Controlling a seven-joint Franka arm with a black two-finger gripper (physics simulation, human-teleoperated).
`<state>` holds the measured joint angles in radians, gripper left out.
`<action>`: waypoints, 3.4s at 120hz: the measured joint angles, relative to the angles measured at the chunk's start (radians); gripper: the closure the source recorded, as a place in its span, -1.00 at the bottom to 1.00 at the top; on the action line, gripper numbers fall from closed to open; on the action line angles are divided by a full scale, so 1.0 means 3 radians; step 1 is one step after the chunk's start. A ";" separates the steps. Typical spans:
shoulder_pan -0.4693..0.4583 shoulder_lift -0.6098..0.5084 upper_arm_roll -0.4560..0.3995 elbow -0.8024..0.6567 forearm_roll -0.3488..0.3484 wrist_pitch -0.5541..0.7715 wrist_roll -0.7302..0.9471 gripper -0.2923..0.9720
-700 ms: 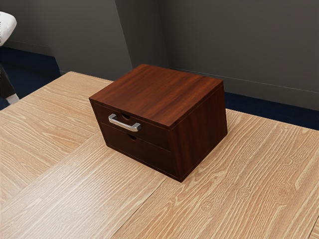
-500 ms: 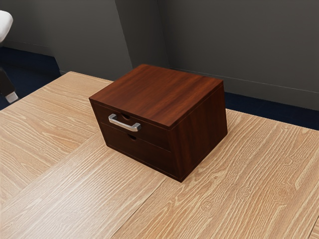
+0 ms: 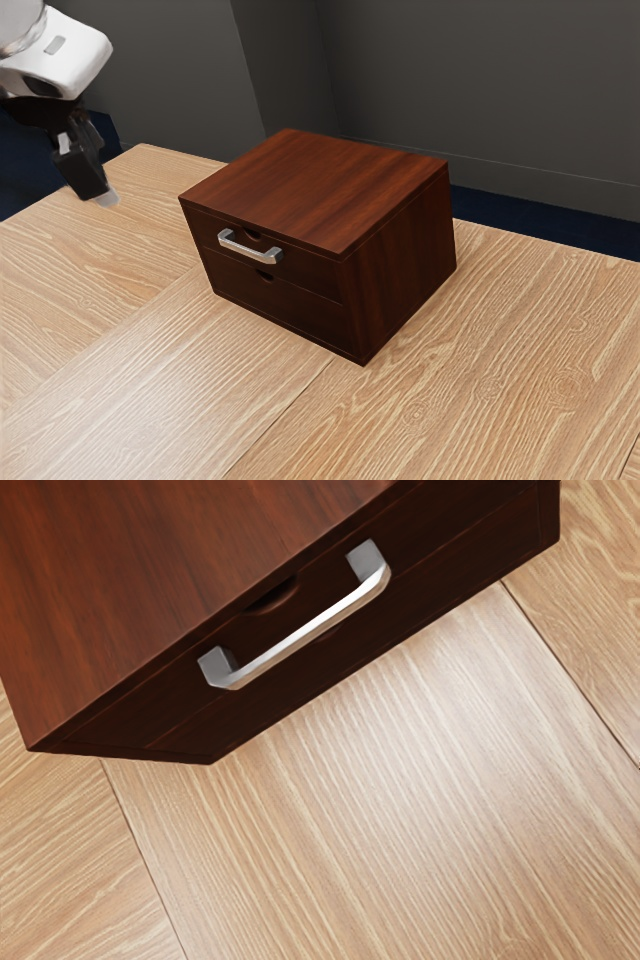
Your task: Pull the drawer handle with one arm to open the drawer
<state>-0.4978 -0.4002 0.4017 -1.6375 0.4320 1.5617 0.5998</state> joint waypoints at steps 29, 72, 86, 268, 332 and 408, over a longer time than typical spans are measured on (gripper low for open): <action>0.0017 -0.0129 -0.0013 -0.0521 -0.0029 0.0449 0.0716 -0.54; 0.0127 -0.0580 -0.0054 -0.1381 0.0078 0.1105 0.1491 -0.54; 0.0184 -0.0692 -0.0055 -0.1589 0.0151 0.1288 0.1665 -0.54; 0.0569 -0.0983 -0.0023 -0.2498 0.0277 0.2449 0.2873 -0.54; 0.0468 -0.0878 0.0074 -0.2505 0.0246 0.2694 0.2800 -0.54; 0.0609 -0.0483 0.0103 -0.2535 0.0231 0.3161 0.2798 -0.54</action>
<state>-0.3150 -0.5451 0.4327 -2.3979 0.5013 2.5099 1.4392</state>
